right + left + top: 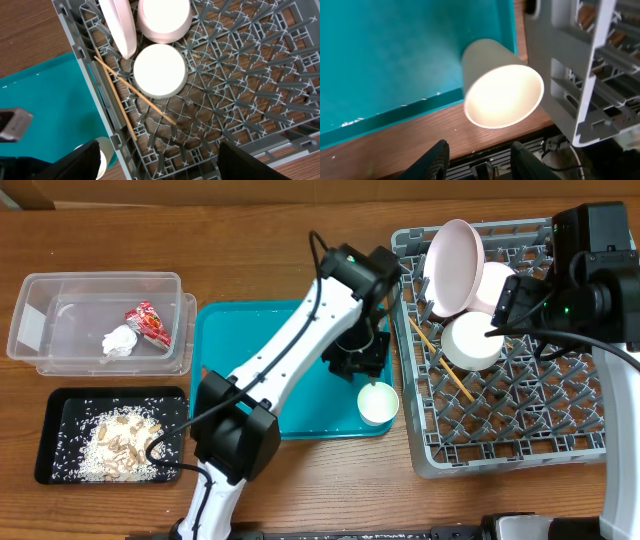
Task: Sort waste into correct bins and load items into the dishwasher
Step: 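Reach the left gripper over the tray to the white paper cup, then grasp the white cup with the left gripper and lift it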
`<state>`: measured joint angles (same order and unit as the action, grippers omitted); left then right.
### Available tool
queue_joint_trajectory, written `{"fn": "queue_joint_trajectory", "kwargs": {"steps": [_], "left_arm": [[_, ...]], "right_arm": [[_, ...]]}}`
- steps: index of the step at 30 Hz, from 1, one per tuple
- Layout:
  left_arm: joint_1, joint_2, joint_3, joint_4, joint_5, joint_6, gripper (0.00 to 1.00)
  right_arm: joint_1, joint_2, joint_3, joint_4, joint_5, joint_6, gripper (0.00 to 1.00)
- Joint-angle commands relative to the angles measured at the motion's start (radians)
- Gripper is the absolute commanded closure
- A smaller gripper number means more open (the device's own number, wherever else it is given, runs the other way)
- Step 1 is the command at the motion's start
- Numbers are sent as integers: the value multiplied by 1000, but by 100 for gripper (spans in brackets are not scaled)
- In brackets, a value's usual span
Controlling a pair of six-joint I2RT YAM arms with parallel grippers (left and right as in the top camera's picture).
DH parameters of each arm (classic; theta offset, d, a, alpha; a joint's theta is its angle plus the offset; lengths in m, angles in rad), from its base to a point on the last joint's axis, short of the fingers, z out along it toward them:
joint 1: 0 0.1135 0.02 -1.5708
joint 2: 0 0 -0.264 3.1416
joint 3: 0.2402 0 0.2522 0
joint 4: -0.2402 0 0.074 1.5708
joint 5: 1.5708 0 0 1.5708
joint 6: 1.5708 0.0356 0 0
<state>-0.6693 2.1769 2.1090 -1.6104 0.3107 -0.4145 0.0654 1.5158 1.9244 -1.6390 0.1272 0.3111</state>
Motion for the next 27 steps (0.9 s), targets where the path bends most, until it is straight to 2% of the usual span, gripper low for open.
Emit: {"fn": "queue_joint_trajectory", "kwargs": {"steps": [1,9,13,22,27], "left_arm": [[-22,-11,-12,3,-18,-8,57],[-76,-11,-14,15,-73,-63,53],[-100,-11,-14,6,-140,-129,51],[-125,-6,-35,10,-165,-132,50],[-124,-6,-122,50,-185,-163,51]], "right_arm": [[-5,-10,13,2,-1,0,23],[-5,-10,13,-2,-1,0,22],[-5,-10,13,-6,-1,0,22],[-5,-10,12,-11,-1,0,22],[-5,-10,12,-13,-1,0,22]]}}
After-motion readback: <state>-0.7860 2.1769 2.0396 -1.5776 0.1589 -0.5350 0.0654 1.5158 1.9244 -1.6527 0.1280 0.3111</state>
